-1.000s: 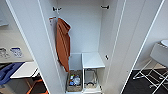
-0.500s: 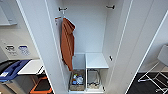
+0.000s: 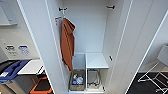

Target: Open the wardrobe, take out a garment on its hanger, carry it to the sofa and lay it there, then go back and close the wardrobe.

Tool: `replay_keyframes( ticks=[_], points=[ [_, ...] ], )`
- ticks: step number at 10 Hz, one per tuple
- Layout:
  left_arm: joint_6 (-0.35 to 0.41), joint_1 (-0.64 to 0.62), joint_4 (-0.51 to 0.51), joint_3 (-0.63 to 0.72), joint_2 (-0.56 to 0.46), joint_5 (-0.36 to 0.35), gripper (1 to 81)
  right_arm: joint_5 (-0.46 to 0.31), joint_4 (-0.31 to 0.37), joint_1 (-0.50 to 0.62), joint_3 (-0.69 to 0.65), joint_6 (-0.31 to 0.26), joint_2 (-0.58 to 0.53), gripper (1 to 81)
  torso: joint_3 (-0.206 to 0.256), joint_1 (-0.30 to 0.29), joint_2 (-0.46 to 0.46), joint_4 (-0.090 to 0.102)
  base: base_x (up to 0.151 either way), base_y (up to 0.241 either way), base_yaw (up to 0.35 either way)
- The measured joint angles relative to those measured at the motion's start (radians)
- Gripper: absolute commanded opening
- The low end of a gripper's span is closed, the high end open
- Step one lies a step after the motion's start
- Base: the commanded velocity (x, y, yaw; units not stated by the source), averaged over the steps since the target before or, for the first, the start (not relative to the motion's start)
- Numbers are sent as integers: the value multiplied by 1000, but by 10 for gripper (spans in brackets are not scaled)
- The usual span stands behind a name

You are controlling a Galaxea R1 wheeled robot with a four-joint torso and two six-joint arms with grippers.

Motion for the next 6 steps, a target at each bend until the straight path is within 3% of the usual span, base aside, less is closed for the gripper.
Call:
replay_keyframes(
  ticks=[3,6],
  points=[
    [-1,0,-3,0,0,-1,811,0,0,-1,0,0,0,811,0,0,0,0,0,0,0],
    [-3,22,-5,0,0,-3,811,-6,0,-21,0,-1,12,811,1,-2,-2,0,122,0,0]
  ],
)
